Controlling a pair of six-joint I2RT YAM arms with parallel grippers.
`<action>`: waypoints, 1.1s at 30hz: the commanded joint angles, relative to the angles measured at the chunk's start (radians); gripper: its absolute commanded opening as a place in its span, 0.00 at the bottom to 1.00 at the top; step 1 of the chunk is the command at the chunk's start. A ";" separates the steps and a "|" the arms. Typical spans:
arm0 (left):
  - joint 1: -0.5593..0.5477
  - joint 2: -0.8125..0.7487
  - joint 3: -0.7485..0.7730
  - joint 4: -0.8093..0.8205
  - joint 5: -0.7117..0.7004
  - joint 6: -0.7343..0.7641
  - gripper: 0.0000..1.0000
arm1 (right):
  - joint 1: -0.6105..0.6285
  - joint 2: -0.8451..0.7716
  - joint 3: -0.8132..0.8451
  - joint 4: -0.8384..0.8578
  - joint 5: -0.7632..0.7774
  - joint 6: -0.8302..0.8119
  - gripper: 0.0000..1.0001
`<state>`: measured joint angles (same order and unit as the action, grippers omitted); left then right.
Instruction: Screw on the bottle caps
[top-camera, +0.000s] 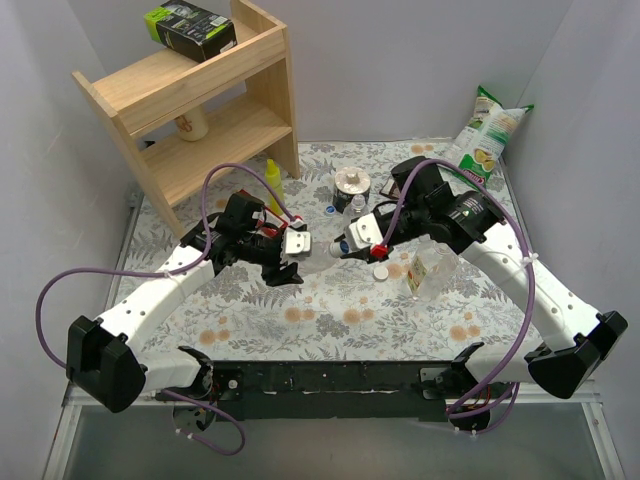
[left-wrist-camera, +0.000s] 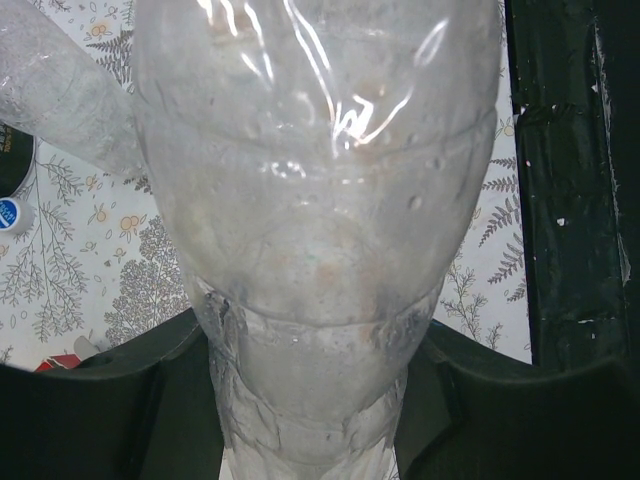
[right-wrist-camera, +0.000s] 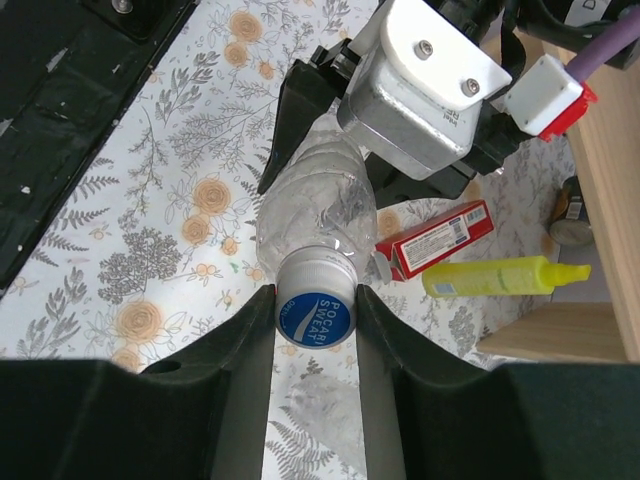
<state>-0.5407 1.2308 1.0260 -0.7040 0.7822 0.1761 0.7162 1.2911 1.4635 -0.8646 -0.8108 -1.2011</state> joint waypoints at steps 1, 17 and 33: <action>-0.005 -0.013 0.020 0.032 0.011 -0.015 0.00 | 0.017 0.004 0.047 0.019 -0.021 0.090 0.10; -0.120 -0.189 -0.202 0.574 -0.517 -0.202 0.00 | -0.138 0.235 0.092 0.277 -0.106 1.193 0.01; -0.056 -0.172 -0.152 0.471 -0.140 -0.538 0.00 | -0.210 -0.033 -0.196 0.745 -0.198 1.100 0.70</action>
<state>-0.6319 1.0721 0.8341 -0.2596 0.5377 -0.2893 0.5335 1.3285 1.3128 -0.2459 -0.9718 -0.0406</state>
